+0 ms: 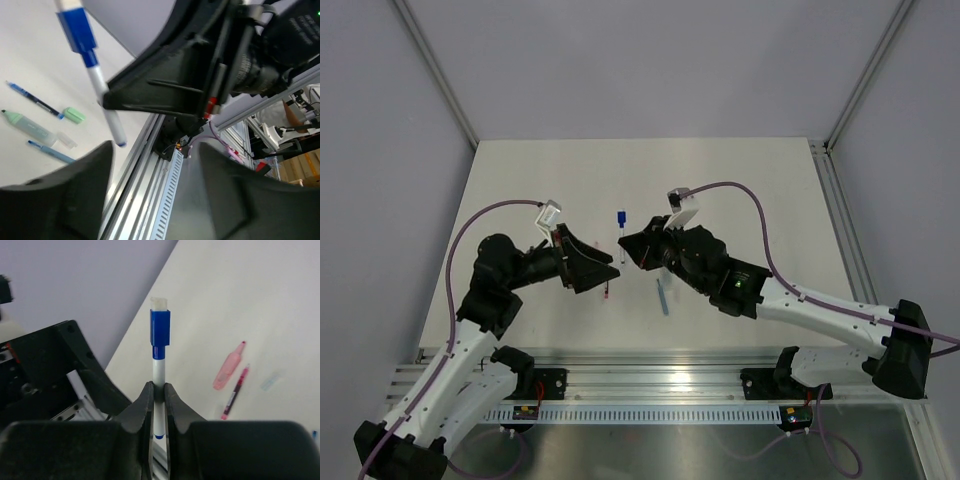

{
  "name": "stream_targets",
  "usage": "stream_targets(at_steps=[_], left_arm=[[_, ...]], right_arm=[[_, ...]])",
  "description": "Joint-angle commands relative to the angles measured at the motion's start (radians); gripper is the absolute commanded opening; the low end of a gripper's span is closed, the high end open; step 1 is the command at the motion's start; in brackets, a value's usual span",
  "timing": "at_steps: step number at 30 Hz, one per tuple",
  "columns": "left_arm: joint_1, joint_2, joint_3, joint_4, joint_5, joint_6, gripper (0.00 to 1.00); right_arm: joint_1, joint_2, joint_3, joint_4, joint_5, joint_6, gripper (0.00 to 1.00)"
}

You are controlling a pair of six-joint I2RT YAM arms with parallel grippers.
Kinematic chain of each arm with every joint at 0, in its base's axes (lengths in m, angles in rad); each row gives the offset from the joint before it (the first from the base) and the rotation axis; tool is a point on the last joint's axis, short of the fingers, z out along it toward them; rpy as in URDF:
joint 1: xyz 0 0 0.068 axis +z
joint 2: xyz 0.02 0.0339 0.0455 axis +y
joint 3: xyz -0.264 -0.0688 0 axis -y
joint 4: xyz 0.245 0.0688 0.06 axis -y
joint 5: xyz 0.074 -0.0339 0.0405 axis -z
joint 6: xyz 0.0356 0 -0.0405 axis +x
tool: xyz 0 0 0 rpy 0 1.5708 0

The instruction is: Insert the pens into the pen caps

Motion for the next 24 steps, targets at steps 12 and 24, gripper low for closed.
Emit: stream_targets(at_steps=[12, 24], left_arm=[[-0.042, -0.076, 0.134, -0.366, -0.147, 0.252, 0.99], [-0.059, -0.242, 0.092, -0.503, -0.309, 0.359, 0.99]], right_arm=[[-0.469, 0.088, 0.057, -0.318, -0.151, -0.163, 0.00], [-0.738, 0.581, 0.276, -0.433, -0.208, -0.326, 0.00]])
